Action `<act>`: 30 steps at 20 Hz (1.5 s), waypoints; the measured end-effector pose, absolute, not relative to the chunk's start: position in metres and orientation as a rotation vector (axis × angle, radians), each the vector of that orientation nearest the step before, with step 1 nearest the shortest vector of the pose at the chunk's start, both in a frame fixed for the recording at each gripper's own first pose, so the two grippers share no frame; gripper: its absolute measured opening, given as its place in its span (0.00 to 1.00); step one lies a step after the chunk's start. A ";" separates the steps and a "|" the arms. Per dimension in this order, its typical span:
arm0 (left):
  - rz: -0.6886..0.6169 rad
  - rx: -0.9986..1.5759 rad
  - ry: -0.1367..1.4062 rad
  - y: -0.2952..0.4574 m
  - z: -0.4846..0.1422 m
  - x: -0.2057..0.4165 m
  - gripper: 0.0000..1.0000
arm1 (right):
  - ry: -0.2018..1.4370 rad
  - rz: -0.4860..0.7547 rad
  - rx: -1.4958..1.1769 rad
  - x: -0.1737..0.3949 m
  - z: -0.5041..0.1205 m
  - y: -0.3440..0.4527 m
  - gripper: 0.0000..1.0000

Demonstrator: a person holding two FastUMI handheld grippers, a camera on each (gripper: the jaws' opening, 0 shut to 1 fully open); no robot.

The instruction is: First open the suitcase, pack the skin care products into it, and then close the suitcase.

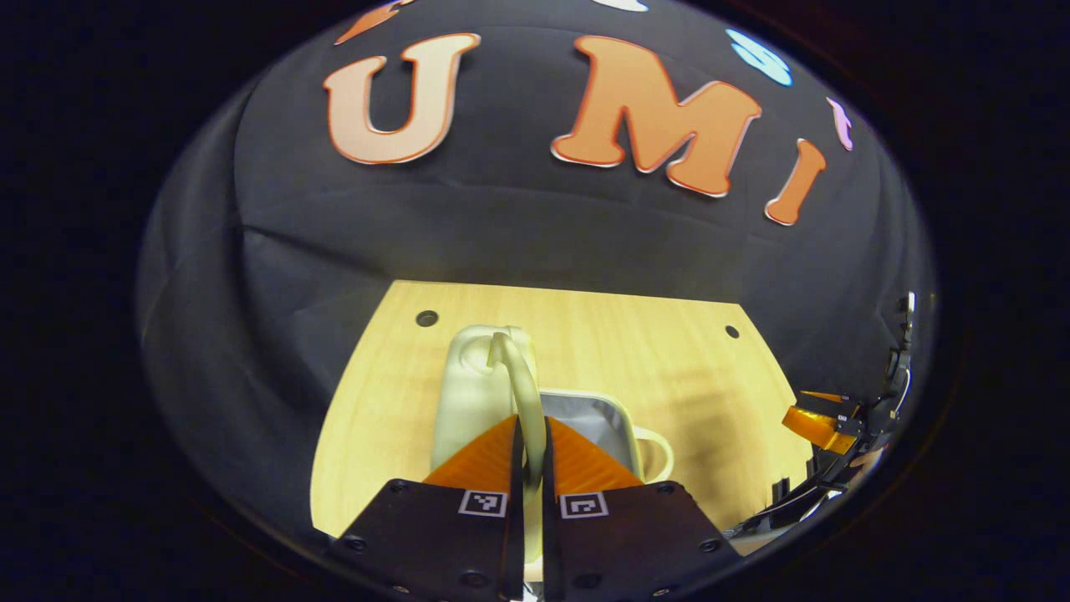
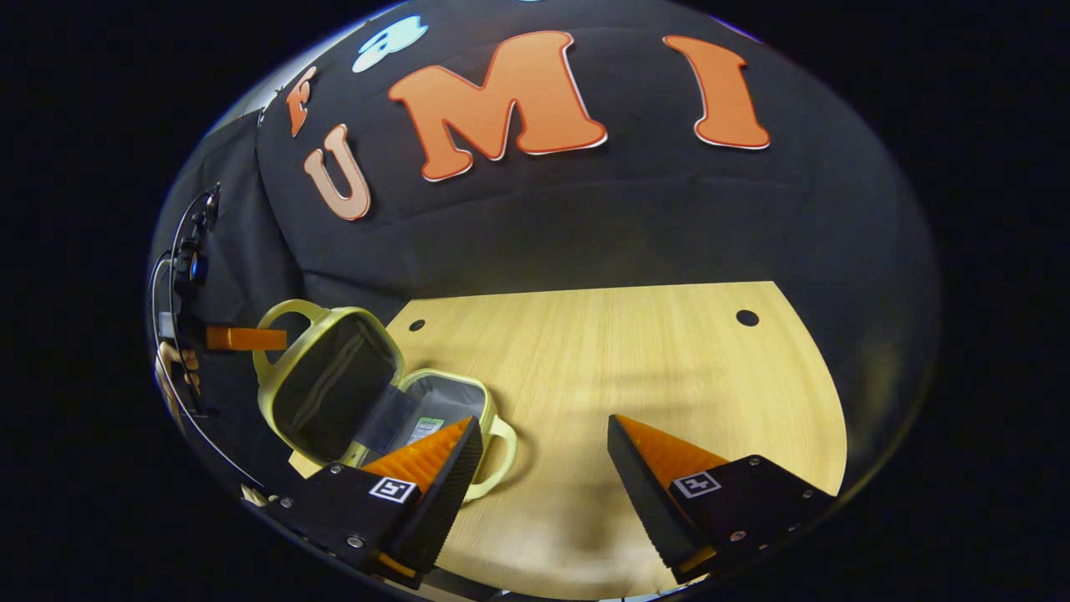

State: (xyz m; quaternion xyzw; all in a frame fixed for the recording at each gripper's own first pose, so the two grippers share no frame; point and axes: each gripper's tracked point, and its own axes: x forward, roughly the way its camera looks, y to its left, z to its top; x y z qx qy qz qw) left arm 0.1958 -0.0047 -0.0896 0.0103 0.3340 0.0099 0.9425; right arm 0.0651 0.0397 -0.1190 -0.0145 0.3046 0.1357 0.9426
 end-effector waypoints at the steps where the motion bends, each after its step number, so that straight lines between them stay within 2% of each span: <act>1: -0.001 0.028 0.695 -0.022 -0.099 0.197 0.08 | 0.619 0.272 -0.028 0.064 -0.117 0.031 0.96; 8: -0.146 0.072 0.829 -0.134 -0.187 0.221 0.09 | 0.626 0.206 -0.053 0.055 -0.127 -0.038 0.96; 17: -0.194 0.103 1.002 -0.175 -0.300 0.219 0.09 | 0.679 0.147 -0.039 0.048 -0.151 -0.081 0.96; 20: -0.197 0.176 1.019 -0.182 -0.336 0.218 0.09 | 0.693 0.140 -0.042 0.044 -0.158 -0.086 0.96; 23: -0.186 0.240 1.003 -0.182 -0.340 0.224 0.10 | 0.701 0.144 -0.041 0.041 -0.160 -0.086 0.96; 24: -0.164 0.242 0.997 -0.179 -0.338 0.223 0.12 | 0.699 0.148 -0.041 0.042 -0.159 -0.084 0.96; 25: -0.142 0.239 0.992 -0.177 -0.335 0.223 0.26 | 0.698 0.155 -0.037 0.042 -0.159 -0.081 0.96; 26: -0.119 0.237 0.973 -0.176 -0.327 0.223 0.33 | 0.700 0.162 -0.033 0.043 -0.159 -0.077 0.96; 27: -0.105 0.231 0.948 -0.176 -0.318 0.223 0.56 | 0.702 0.171 -0.032 0.044 -0.159 -0.072 0.96; 28: -0.101 0.213 0.920 -0.178 -0.308 0.222 0.60 | 0.703 0.178 -0.034 0.045 -0.159 -0.070 0.96; 30: -0.078 0.180 0.830 -0.181 -0.272 0.224 0.87 | 0.692 0.192 -0.034 0.048 -0.154 -0.063 0.96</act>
